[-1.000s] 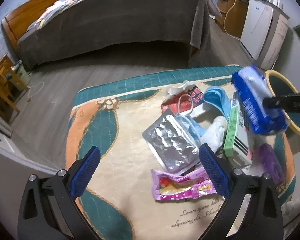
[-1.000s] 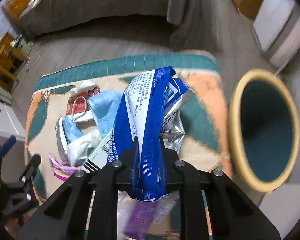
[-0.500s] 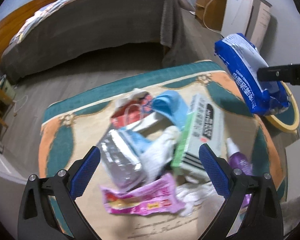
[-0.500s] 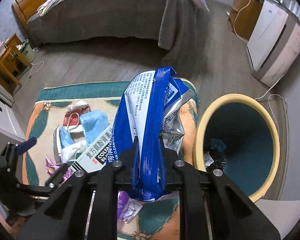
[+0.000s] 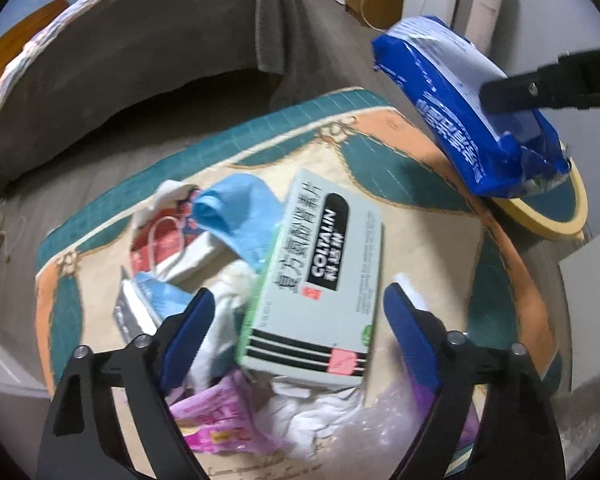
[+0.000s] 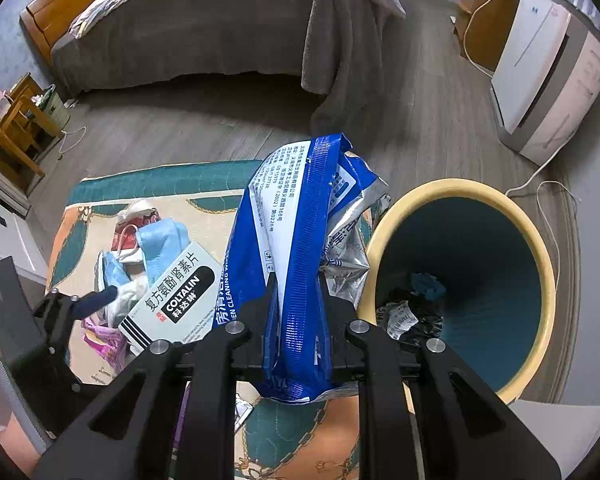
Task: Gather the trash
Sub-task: 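Grasp the white medicine box with the left tool and lift it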
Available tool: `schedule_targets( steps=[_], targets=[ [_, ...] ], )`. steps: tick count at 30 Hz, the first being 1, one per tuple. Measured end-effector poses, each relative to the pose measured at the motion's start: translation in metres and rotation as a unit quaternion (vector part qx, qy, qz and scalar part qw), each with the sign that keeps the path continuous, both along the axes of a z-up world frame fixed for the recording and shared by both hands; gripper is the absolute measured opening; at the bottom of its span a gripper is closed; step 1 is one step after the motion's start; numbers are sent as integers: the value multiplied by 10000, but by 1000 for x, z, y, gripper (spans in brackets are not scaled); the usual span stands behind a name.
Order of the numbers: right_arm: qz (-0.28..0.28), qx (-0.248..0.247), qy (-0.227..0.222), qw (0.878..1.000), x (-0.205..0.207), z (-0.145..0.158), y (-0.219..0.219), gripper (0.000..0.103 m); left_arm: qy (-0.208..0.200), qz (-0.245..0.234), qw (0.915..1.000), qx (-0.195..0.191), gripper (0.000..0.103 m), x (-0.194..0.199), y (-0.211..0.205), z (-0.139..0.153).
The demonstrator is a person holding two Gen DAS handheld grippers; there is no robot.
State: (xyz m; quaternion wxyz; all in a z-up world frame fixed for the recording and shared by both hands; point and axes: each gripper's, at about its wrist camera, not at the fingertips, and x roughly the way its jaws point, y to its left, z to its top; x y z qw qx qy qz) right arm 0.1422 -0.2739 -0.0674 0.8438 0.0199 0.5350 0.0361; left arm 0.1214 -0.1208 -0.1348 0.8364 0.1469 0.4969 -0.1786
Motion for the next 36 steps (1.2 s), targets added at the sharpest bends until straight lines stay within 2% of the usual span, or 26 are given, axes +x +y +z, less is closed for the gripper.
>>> schedule_targets(
  steps=[11, 18, 23, 27, 32, 36],
  targets=[
    [-96, 72, 57, 9999, 4, -6, -14, 16, 125, -224, 9986, 469, 83, 0, -24, -24],
    [-88, 100, 80, 9999, 5, -7, -17, 16, 201, -194, 9971, 713, 83, 5, -25, -35],
    [-52, 107, 92, 9999, 6, -7, -16, 16, 113, -288, 9959, 848, 80, 5, -25, -36],
    [-36, 108, 79, 9999, 5, -5, -15, 16, 92, -327, 9967, 734, 79, 4, -24, -29],
    [-44, 180, 15, 9998, 3, 3, -16, 16, -180, -292, 9987, 379, 78, 0, -11, 4],
    [-193, 304, -212, 9991, 0, 20, -26, 17, -414, -61, 9991, 59, 78, 3, -1, 34]
  ],
)
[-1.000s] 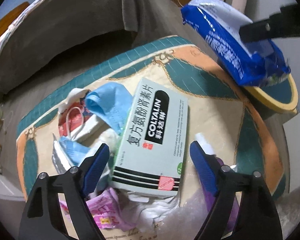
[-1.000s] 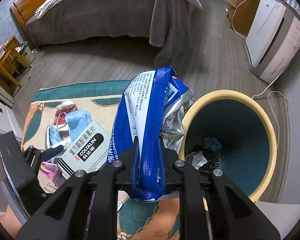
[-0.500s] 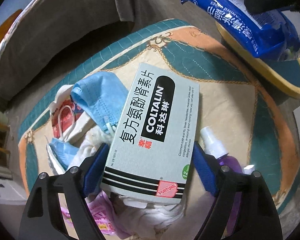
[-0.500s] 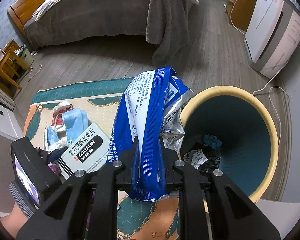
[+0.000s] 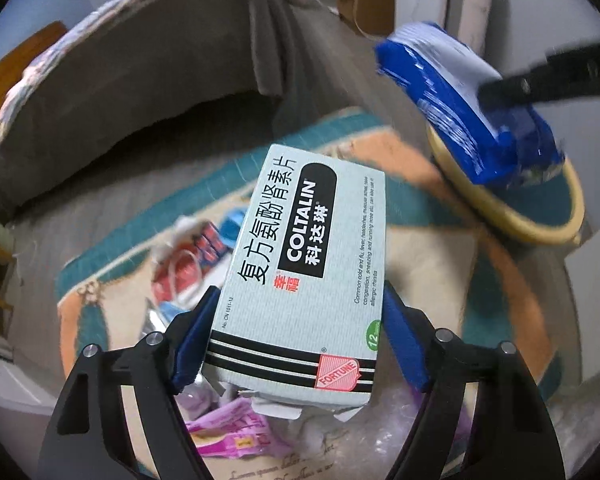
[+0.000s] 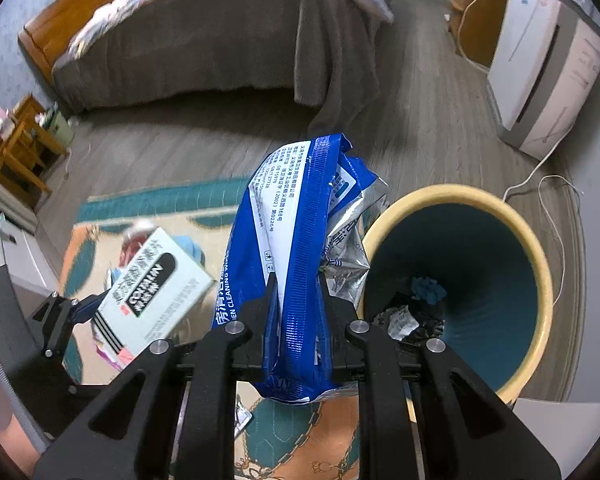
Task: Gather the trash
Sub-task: 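Grasp the white medicine box with the left tool and lift it, then drop the medicine box into the wastebasket while the right tool drops the wipes pack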
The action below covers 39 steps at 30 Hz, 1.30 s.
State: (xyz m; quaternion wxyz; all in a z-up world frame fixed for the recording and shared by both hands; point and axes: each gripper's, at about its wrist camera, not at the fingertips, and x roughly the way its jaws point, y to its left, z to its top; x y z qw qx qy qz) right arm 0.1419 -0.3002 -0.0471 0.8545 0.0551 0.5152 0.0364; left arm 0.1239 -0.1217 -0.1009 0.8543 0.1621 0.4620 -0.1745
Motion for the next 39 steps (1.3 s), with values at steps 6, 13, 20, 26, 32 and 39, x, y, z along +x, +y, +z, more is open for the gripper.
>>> schedule_targets(
  steps=[6, 13, 20, 26, 32, 39],
  targets=[
    [-376, -151, -456, 9981, -15, 30, -36, 16, -323, -45, 9992, -251, 68, 6, -17, 31],
    [-957, -311, -355, 9943, -24, 23, -88, 17, -52, -151, 9997, -204, 42, 12, -53, 29],
    [-920, -124, -146, 9956, -19, 8, -91, 16, 586, 154, 9982, -18, 71, 19, -24, -7],
    [-757, -121, -89, 9970, -13, 4, -83, 17, 1111, 407, 9928, -204, 90, 8, -21, -29],
    [-652, -91, -102, 9978, -12, 6, -80, 17, 1380, 617, 9882, -226, 91, -2, -37, -42],
    [-570, -11, -129, 9983, -15, 8, -83, 17, 1463, 846, 9847, -434, 94, -3, -37, -42]
  ],
)
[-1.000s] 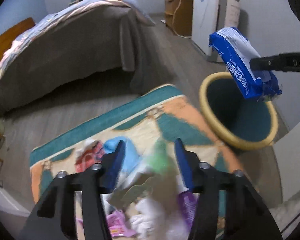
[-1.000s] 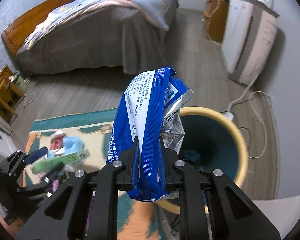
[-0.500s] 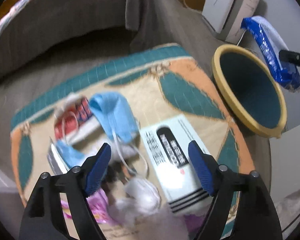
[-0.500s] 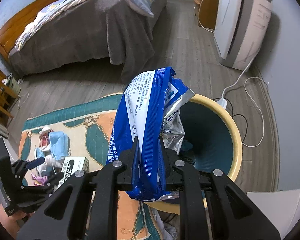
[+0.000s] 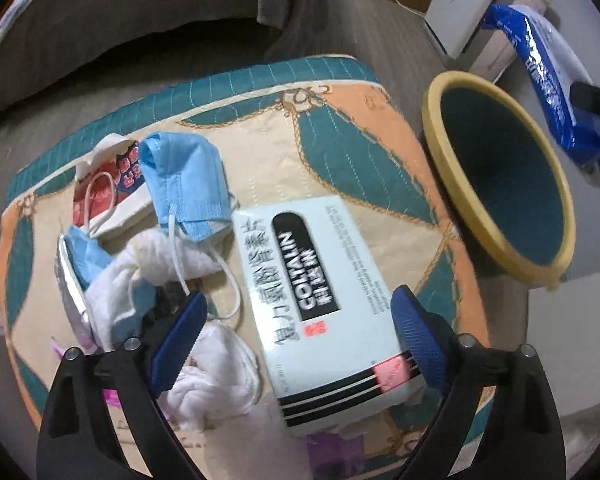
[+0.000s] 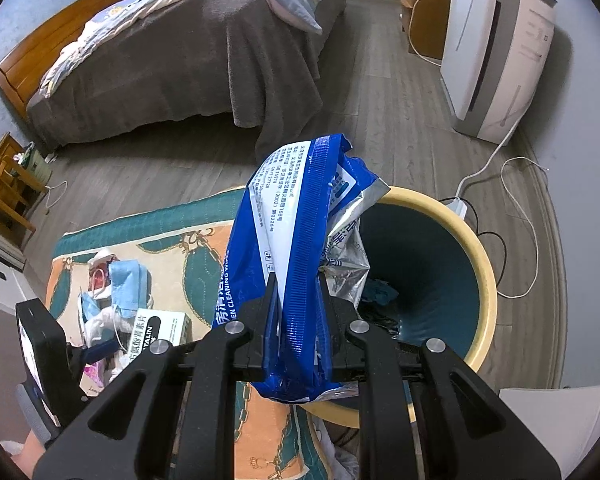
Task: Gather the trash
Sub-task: 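Drop the medicine box into the wastebasket while the right tool drops the wipes pack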
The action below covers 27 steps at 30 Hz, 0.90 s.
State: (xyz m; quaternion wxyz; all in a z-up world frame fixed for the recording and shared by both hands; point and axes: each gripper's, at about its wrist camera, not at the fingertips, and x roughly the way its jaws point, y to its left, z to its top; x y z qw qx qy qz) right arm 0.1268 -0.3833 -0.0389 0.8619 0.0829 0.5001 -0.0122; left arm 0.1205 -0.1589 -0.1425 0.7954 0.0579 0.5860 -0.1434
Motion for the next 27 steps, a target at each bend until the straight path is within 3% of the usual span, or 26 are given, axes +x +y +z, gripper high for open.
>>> schedule_targets(
  steps=[7, 10, 14, 18, 22, 27],
  targets=[
    [198, 0, -24, 9998, 2, 2, 5, 17, 95, 87, 9999, 17, 94, 1, -9, -9],
    [259, -8, -30, 9997, 2, 2, 5, 17, -7, 111, 9994, 331, 94, -2, -16, -15],
    [319, -96, -28, 9994, 3, 2, 7, 17, -77, 33, 9990, 434, 77, -3, -20, -18],
    [324, -177, -65, 9993, 3, 3, 8, 17, -377, -37, 9988, 316, 73, -1, -22, -1],
    [269, -291, -113, 9991, 2, 4, 5, 17, -989, -332, 9940, 334, 73, -1, -38, 30],
    [13, -410, -174, 9990, 0, 6, -15, 17, -1228, -646, 9902, -126, 73, 6, -70, 54]
  ],
)
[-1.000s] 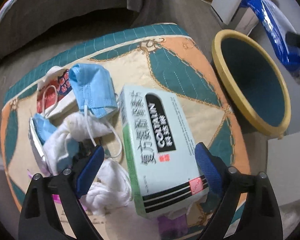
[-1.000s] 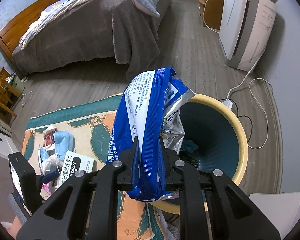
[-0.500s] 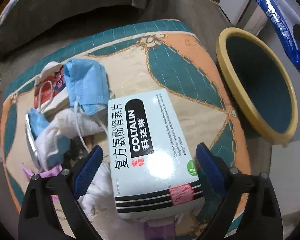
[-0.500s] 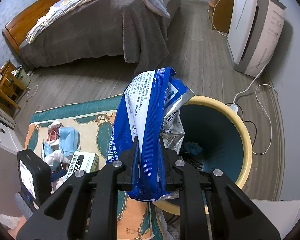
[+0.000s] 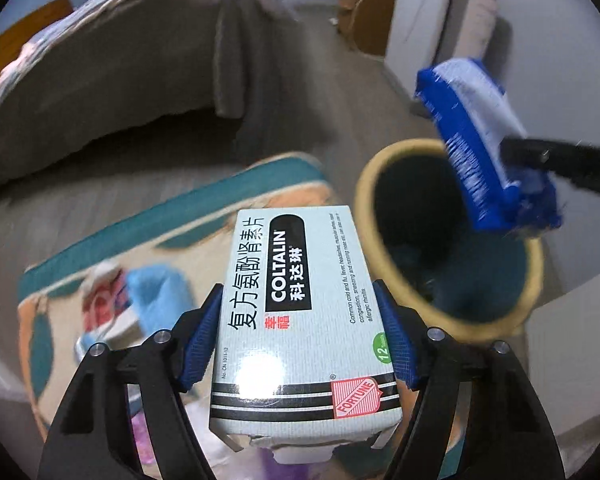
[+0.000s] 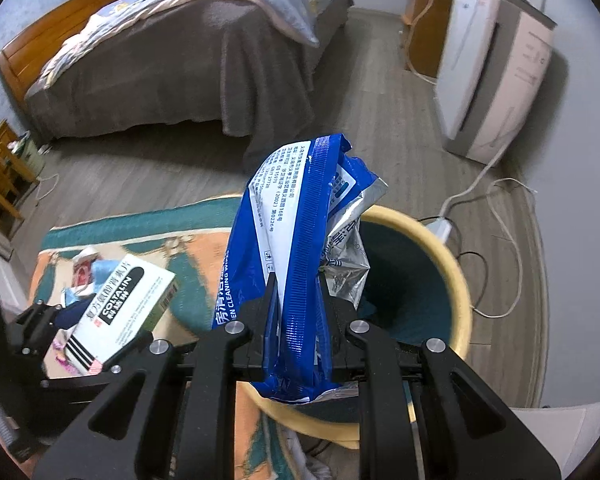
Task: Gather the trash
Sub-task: 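Drop the medicine box into the wastebasket while the right tool drops the wipes pack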
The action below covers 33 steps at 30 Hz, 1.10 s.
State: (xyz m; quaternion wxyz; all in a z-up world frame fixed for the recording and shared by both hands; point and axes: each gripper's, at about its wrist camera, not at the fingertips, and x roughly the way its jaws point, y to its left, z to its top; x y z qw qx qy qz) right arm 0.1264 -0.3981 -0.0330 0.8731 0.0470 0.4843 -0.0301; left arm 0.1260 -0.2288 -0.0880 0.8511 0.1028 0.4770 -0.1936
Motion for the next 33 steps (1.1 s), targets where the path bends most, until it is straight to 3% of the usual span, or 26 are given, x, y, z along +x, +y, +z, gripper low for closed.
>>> schedule_targets(
  steps=[7, 13, 18, 20, 24, 26, 29, 33],
  targets=[
    [-425, -122, 45, 9990, -3, -5, -32, 17, -145, -749, 9970, 122, 73, -1, -58, -6],
    [-726, -201, 130, 9971, -2, -12, -47, 18, -333, -1123, 9928, 236, 75, 2, -88, -9],
    [-874, -186, 162, 9959, -2, -13, -56, 27, -408, -1116, 9927, 213, 86, 7, -86, -9],
    [-905, -196, 148, 9956, -1, -12, -57, 43, -472, -1085, 9926, 255, 88, 4, -81, -8],
    [-924, -174, 70, 9955, -2, -7, -52, 62, -575, -934, 9933, 368, 93, 1, -62, -1],
    [-899, -141, 24, 9959, -3, -4, -50, 80, -627, -832, 9936, 427, 94, 2, -54, 3],
    [-840, -62, -117, 9964, -3, 4, -43, 95, -694, -691, 9941, 467, 95, -1, -34, 13],
    [-660, -66, -272, 9974, -2, 16, -22, 97, -822, -490, 9937, 582, 96, -5, -2, 30]
  ],
)
